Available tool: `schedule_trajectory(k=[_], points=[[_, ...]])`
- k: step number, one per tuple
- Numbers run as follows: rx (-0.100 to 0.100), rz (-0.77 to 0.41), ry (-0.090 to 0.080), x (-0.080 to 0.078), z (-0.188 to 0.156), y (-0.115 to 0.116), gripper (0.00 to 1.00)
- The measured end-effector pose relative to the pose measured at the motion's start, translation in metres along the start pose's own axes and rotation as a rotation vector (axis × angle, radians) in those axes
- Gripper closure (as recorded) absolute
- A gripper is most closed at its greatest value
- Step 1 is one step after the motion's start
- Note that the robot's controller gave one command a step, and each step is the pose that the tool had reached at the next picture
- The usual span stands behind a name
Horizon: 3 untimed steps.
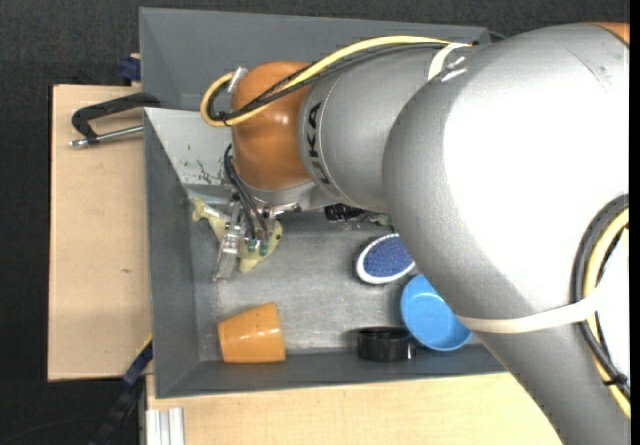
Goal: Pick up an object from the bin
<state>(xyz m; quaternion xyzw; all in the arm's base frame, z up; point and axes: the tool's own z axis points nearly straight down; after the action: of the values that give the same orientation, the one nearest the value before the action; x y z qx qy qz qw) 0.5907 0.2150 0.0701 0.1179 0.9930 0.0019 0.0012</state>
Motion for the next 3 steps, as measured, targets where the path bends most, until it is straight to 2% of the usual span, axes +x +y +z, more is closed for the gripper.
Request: schedule_trajectory(k=[1, 3], points=[[0.0, 0.001, -0.002, -0.0013, -0.0012, -0.001, 1.0], [0.001, -0.017, -0.003, -0.0027, -0.0011, 0.0081, 1.0]])
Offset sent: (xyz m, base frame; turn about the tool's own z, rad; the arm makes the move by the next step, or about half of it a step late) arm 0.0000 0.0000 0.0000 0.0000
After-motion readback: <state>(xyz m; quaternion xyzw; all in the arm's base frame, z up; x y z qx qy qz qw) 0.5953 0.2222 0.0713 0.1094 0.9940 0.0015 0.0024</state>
